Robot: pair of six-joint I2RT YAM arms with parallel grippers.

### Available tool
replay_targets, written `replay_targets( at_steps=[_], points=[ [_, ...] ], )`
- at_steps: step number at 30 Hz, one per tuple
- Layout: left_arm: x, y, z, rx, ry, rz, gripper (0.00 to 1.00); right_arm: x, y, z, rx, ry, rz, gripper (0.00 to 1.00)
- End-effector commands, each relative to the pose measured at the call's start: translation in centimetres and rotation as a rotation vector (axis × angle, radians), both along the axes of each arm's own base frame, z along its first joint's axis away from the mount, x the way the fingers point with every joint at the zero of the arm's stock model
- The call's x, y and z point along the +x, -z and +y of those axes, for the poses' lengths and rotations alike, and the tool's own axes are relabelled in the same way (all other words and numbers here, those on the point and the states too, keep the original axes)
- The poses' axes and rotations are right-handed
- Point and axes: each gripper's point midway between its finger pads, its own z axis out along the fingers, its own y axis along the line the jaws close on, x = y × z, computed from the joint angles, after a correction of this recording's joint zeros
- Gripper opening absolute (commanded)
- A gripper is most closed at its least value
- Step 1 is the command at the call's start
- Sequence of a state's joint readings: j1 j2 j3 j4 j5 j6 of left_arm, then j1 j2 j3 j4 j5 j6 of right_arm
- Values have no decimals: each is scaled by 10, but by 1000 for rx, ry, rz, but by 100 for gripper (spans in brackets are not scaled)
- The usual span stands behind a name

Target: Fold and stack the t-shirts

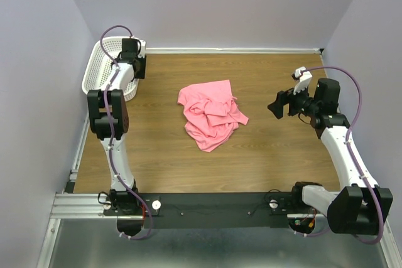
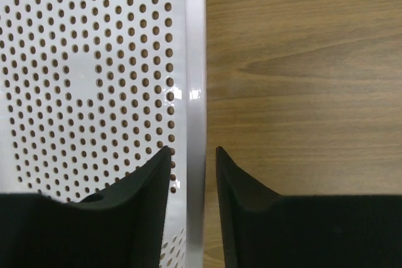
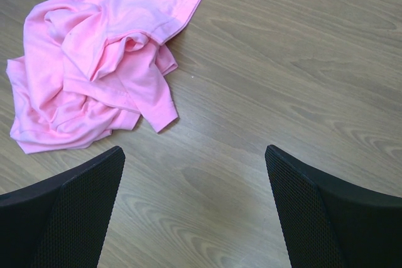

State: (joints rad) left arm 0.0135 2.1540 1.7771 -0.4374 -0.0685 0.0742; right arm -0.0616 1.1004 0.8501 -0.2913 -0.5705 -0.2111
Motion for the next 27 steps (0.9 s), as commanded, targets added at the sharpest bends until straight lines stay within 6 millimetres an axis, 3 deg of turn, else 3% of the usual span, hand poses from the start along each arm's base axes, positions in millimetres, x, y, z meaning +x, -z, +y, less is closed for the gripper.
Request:
replay_targets(
  at_steps=[1, 2, 3, 4, 5, 6, 7, 8, 9, 10, 11, 14, 15, 17, 18, 19, 20, 22, 27],
  points=[
    [-3, -37, 12, 24, -56, -82, 57, 0, -5, 7, 4, -55, -13, 100],
    [-1, -73, 8, -1, -61, -174, 60, -6, -5, 15, 28, -108, -11, 100],
    [-3, -92, 0, -29, -43, -220, 68, -11, 1, 21, 25, -161, -12, 100],
    [-11, -125, -4, -41, -39, -307, 79, -21, 0, 34, 64, -251, -17, 100],
    [-18, -144, -8, -52, -33, -357, 86, -28, 3, 40, 78, -299, -12, 100],
    [-25, -162, -15, -99, -29, -407, 86, -33, 6, 47, 79, -348, -16, 100],
    [-38, -157, -19, -125, -24, -411, 87, -36, 12, 51, 92, -375, 2, 100],
    [-53, -207, -23, -158, -16, -547, 91, -41, 15, 61, 108, -421, 12, 100],
    [-78, -229, -36, -219, 37, -631, 98, -36, 27, 62, 87, -427, 37, 100],
    [-83, -198, -43, -262, 39, -563, 98, -33, 35, 62, 93, -426, 65, 99],
    [-105, -242, -50, -303, 79, -703, 98, -30, 45, 70, 54, -433, 93, 98],
    [-156, -234, -91, -501, 241, -753, 98, -9, 75, 76, -17, -421, 186, 92],
    [-174, -212, -113, -584, 337, -686, 95, -7, 82, 85, -36, -448, 204, 90],
    [-192, -198, -130, -615, 455, -629, 83, 10, 98, 93, -86, -448, 239, 88],
    [-205, -187, -149, -635, 544, -577, 79, 13, 102, 103, -99, -461, 252, 86],
    [-212, -172, -152, -625, 542, -513, 77, 18, 104, 108, -103, -458, 263, 85],
    [-214, -165, -152, -559, 576, -517, 77, 30, 107, 114, -100, -459, 273, 85],
    [-219, -150, -152, -498, 553, -507, 77, 36, 107, 127, -72, -456, 302, 82],
    [-240, -143, -155, -425, 564, -528, 76, 29, 101, 155, -73, -544, 282, 79]
  ],
)
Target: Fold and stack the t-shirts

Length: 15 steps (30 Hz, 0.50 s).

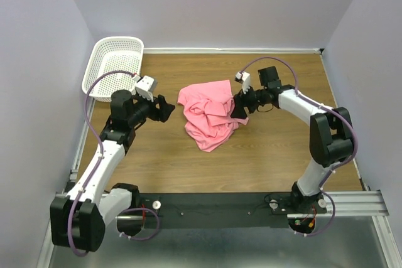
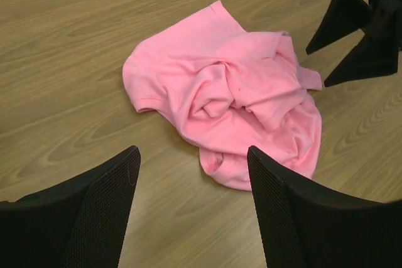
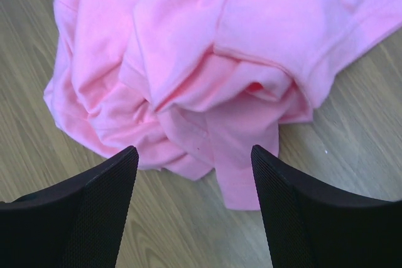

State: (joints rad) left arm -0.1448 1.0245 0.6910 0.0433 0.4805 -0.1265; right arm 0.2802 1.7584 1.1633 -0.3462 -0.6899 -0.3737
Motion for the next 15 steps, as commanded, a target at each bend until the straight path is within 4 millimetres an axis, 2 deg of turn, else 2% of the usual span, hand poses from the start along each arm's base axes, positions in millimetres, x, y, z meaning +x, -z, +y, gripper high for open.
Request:
replay_targets(
  at_steps=[1, 3, 4, 6, 7, 10, 15],
  points=[
    [-11, -27, 4, 53, -15, -125, 77, -5, -15, 17, -28, -76, -80, 79],
    [-12, -32, 5, 57, -30, -144, 77, -15, -23, 31, -52, -163, -167, 79],
    [-13, -33, 5, 60, -36, -152, 77, -14, -30, 35, -64, -170, -198, 79],
    [-10, -31, 10, 74, -62, -146, 77, -7, -27, 44, -121, -125, -197, 79],
    [-9, -30, 11, 80, -67, -139, 77, 7, -22, 44, -159, -86, -192, 79],
    [-8, -27, 10, 82, -70, -126, 75, 25, -7, 47, -222, -8, -164, 74],
    [-7, -27, 12, 88, -83, -127, 75, 43, 12, 42, -282, 108, -117, 69]
  ],
)
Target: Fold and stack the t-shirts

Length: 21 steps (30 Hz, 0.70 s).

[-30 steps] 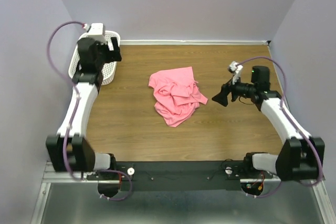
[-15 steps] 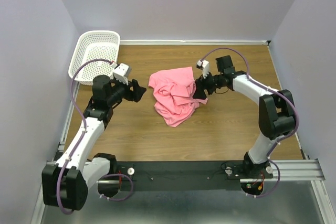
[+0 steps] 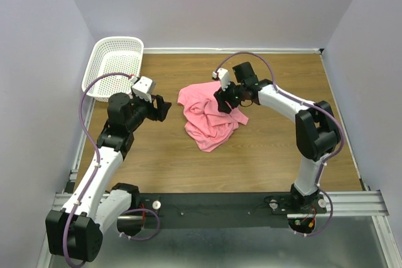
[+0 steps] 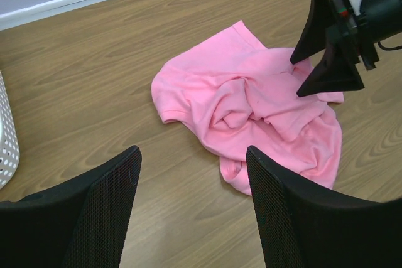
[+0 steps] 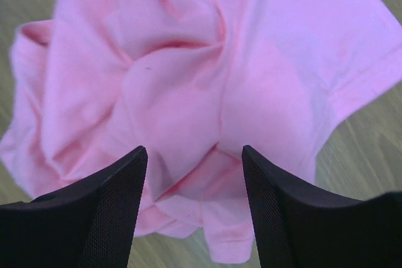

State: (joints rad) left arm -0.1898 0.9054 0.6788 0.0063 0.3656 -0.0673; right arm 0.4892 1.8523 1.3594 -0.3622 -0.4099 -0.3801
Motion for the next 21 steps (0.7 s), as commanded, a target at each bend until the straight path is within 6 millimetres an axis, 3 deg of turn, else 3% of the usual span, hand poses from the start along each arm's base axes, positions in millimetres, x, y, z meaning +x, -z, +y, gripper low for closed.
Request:
replay_targets(
  at_steps=[1, 6, 10, 12, 13, 16, 20, 21],
  points=[
    [4, -7, 5, 21, -29, -25, 75, 20, 25, -20, -102, 182, 37, 67],
    [4, -5, 4, 22, -26, -22, 75, 13, 29, -14, -75, 171, 81, 64],
    [3, -6, 3, 20, -17, -23, 75, -4, 31, 3, 3, 114, 174, 48],
    [2, -4, 2, 20, -12, -18, 75, -11, 27, 12, 51, 74, 212, 34],
    [3, -5, 1, 18, -10, -17, 75, -12, 25, 15, 66, 64, 222, 22],
    [2, -3, -1, 18, 3, -15, 75, -12, 11, 24, 107, 37, 231, 1],
    [2, -2, -3, 16, 18, -13, 75, 10, -24, 15, 77, 82, 89, 1],
    [2, -1, -4, 15, 22, -13, 75, 15, -50, 11, 88, 93, 21, 1]
  ],
)
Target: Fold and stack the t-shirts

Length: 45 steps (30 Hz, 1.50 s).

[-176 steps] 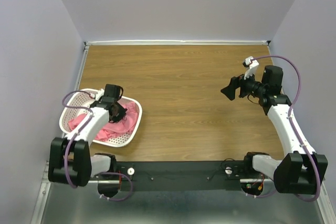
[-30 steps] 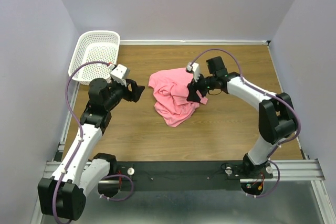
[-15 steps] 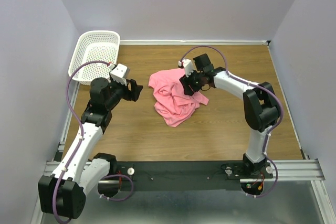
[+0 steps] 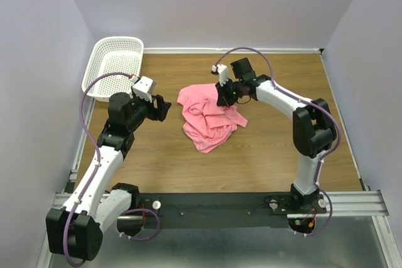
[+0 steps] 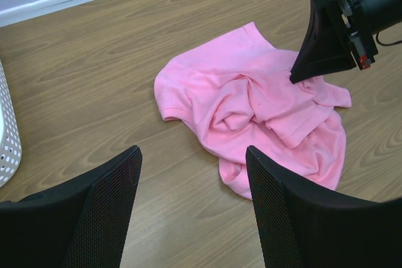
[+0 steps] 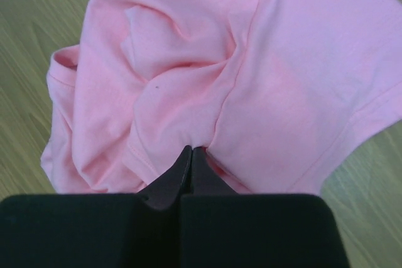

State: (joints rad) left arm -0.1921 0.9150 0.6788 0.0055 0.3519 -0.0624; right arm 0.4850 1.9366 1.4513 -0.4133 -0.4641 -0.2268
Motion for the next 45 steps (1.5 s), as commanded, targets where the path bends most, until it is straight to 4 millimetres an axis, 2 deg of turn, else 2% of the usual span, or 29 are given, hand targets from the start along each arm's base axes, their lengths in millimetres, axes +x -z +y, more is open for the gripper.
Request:
replay_targets(
  at_steps=[1, 3, 4, 5, 6, 10, 11, 14, 18, 19, 22, 23, 24, 25, 26, 29, 33, 35, 36, 38, 40, 41, 42, 43, 44, 45],
  points=[
    [-1, -4, -7, 3, 43, -16, 75, 18, -74, -8, 15, 24, -191, 1],
    [-2, -2, -12, 1, 64, -16, 75, 19, -102, -15, 27, 32, -261, 1],
    [-4, -1, -18, -1, 87, -17, 74, 16, -131, -20, 43, 29, -331, 0],
    [-5, 0, -21, -1, 96, -17, 74, 13, -144, -22, 50, 26, -361, 1],
    [-7, 2, -24, 1, 112, -18, 74, 6, -171, -27, 68, 23, -428, 1],
    [-16, -6, -39, 4, 175, -76, 74, -9, -216, -39, 86, -8, -552, 1],
    [-17, -12, -42, 0, 189, -110, 74, -19, -235, -44, 99, -18, -604, 1],
    [-19, -20, -57, -25, 236, -157, 75, -30, -264, -54, 104, -10, -682, 1],
    [-22, -28, -91, -36, 339, -191, 75, -42, -276, -64, 111, 12, -700, 1],
    [-27, -32, -106, -35, 384, -204, 75, -43, -276, -65, 111, 14, -700, 1],
    [-23, -18, -134, 1, 441, -181, 75, -46, -275, -74, 97, 43, -707, 1],
    [-27, -7, -155, 15, 492, -152, 75, -45, -275, -78, 89, 60, -710, 1],
    [-28, -1, -165, 26, 504, -136, 75, -46, -276, -82, 88, 76, -711, 1],
    [-36, 12, -184, 37, 554, -102, 75, -43, -277, -88, 77, 103, -713, 1],
    [-39, 19, -191, 41, 570, -93, 75, -44, -279, -91, 76, 117, -717, 1],
    [-45, 46, -207, 54, 541, -57, 75, -40, -285, -109, 58, 192, -733, 1],
    [-42, 69, -218, 62, 436, -36, 75, -45, -290, -115, 77, 219, -734, 0],
    [-28, 79, -218, 100, 313, -30, 74, -49, -289, -114, 96, 221, -716, 1],
    [-14, 82, -209, 119, 205, -28, 73, -49, -288, -115, 99, 225, -711, 1],
    [-1, 92, -211, 128, 134, -3, 67, -50, -287, -115, 111, 229, -701, 1],
    [4, 98, -219, 140, 138, 3, 60, -50, -285, -119, 112, 242, -691, 0],
    [7, 107, -227, 161, 143, 19, 53, -50, -285, -120, 114, 245, -688, 0],
    [10, 111, -229, 178, 138, 21, 44, -50, -283, -123, 110, 254, -687, 1],
    [14, 115, -229, 192, 120, 31, 28, -50, -282, -124, 109, 260, -683, 1],
    [19, 119, -229, 214, 94, 51, 0, -50, -281, -126, 105, 267, -682, 1],
    [22, 116, -225, 207, 53, 55, 0, -50, -281, -131, 98, 281, -688, 1]
  ],
)
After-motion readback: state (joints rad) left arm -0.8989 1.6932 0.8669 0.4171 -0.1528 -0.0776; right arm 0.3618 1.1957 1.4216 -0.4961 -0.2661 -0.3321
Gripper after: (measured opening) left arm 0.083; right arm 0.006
